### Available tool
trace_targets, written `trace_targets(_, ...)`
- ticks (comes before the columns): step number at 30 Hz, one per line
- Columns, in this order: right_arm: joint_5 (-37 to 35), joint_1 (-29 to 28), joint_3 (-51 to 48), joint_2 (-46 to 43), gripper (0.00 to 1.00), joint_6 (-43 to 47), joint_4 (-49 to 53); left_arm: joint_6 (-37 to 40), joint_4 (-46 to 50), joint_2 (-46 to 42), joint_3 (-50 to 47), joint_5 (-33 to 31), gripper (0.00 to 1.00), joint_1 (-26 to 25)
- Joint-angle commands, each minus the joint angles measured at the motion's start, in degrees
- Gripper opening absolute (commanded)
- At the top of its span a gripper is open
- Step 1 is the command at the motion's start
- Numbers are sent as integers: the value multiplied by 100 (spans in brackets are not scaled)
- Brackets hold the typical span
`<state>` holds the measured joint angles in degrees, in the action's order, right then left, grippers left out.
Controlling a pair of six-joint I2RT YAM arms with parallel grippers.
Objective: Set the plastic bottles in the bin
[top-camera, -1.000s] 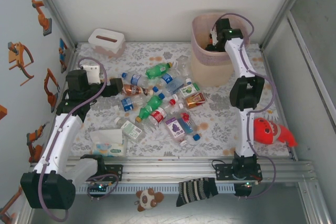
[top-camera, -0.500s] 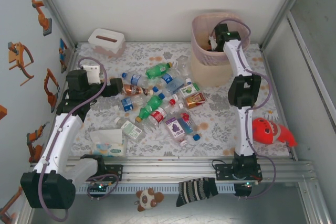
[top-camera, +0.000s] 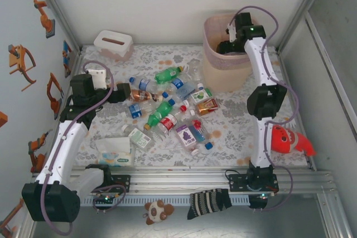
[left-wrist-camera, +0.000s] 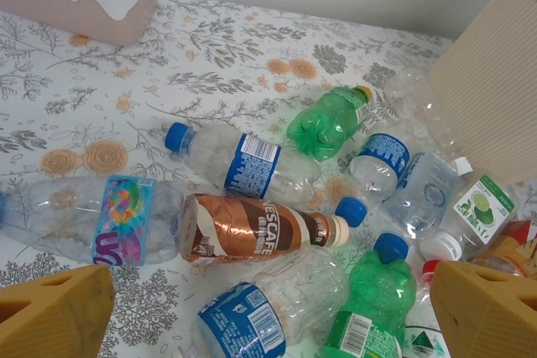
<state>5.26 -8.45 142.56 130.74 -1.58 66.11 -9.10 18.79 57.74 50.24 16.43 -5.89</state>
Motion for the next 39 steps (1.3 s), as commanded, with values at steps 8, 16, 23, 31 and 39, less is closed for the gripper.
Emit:
trace_targets(8, -156, -140, -86, -1068, 81, -42, -10, 58, 197, 61, 108, -128, 96, -27)
trace_targets(16, -156, -231, -519, -1872, 80, -35, -194, -170, 295, 293, 214, -572, 96, -26)
trace_targets(23, -164, -435, -1389, -2815, 79, -90, -502, -1561, 478, 944, 411, -1552, 99, -26)
trace_targets(31, -242, -597, -2473, -3762, 79, -151, -767, -3915, 1583, 2149, 1224, -2871, 83, 12)
trace_targets(39, -182, -596, -3358, -4358, 79, -273, -1056, -5126, 1697, 3157, 1773, -2328, 82, 291)
